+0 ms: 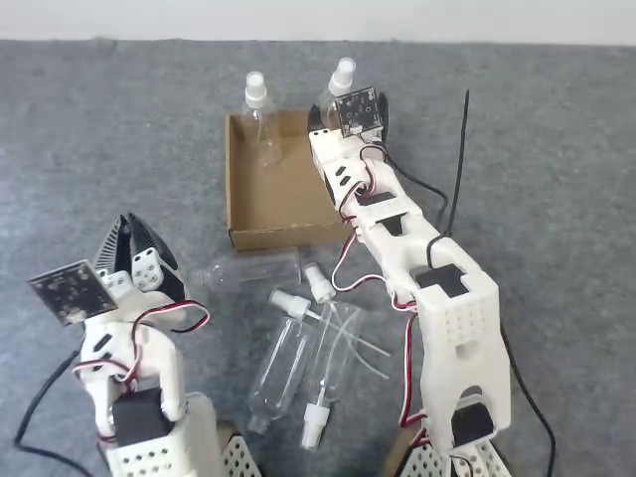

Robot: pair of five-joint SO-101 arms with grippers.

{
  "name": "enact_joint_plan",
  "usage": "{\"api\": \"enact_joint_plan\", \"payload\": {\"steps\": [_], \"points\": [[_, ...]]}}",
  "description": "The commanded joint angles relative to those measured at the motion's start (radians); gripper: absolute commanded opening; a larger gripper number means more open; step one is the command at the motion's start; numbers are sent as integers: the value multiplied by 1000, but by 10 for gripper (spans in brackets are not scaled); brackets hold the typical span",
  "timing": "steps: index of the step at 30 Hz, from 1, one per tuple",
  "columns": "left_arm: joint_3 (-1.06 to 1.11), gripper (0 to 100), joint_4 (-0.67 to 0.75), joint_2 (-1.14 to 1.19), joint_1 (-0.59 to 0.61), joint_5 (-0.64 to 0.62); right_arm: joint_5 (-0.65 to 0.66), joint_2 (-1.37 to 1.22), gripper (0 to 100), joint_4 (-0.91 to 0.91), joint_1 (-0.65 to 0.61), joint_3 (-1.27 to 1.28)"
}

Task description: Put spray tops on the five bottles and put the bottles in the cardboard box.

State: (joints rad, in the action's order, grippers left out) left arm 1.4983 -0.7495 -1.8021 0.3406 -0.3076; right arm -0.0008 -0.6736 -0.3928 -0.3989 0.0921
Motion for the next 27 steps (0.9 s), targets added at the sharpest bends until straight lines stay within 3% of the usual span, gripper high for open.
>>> {"api": "enact_joint_plan", "payload": {"steps": [1,9,27], "points": [[-10,27,32,-20,-2,9,12,39,381,18,-4,-25],[-10,27,32,-20,-2,9,8,170,381,21,-19,98],[-10,27,32,-20,-2,9,12,182,381,24,-18,129]]}}
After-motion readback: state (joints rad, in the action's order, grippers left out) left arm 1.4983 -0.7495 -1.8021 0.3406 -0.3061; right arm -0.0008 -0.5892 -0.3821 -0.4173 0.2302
